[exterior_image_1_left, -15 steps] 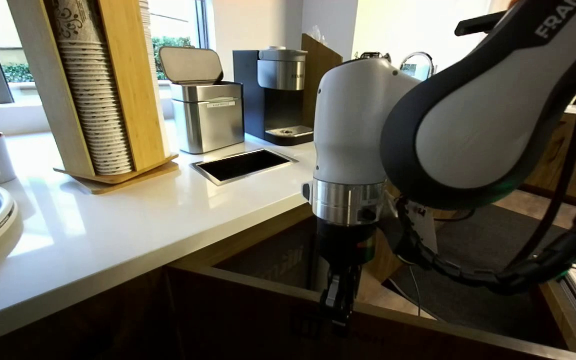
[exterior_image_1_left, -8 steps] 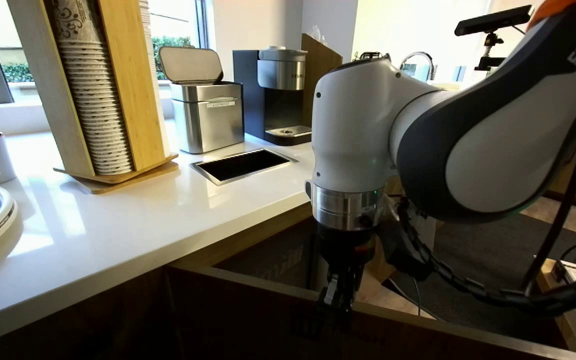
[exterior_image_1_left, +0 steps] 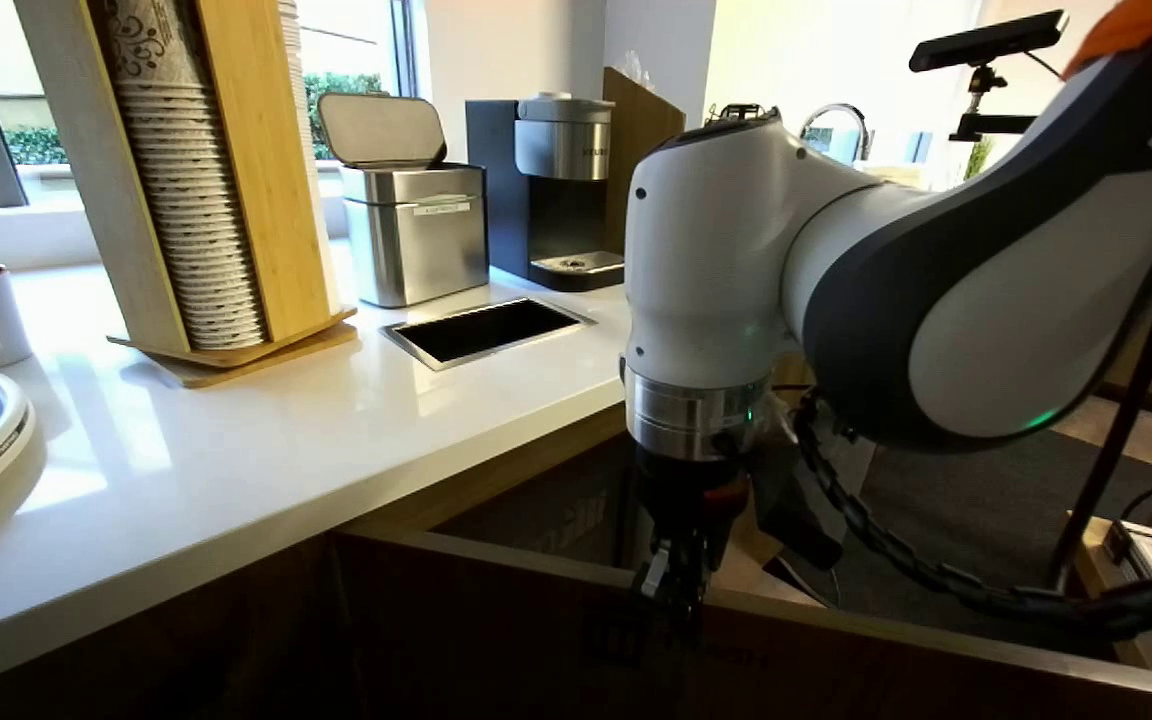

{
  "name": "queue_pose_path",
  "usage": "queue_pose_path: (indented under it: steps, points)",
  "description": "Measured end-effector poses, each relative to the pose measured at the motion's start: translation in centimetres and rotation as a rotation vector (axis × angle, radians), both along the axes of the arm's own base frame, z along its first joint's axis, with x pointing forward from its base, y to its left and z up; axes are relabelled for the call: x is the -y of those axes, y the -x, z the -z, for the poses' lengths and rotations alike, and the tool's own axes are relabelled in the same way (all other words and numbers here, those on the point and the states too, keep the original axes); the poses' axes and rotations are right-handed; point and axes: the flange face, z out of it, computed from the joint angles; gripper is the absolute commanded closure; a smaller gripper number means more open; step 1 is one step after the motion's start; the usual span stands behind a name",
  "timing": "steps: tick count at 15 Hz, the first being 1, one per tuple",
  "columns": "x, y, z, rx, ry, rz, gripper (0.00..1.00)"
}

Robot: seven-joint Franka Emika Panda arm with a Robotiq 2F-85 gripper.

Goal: Close the open cabinet door

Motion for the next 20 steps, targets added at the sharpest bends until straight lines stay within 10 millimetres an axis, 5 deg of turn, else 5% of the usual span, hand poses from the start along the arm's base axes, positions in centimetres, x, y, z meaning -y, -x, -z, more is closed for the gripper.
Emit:
queue_pose_path:
  steps: [11,20]
  points:
    - [5.4,-0.4,0.6,0.097,-0.011,0.184,1.0]
    - [13.0,0.2,1.5,0.1,0.026,0.373,1.0]
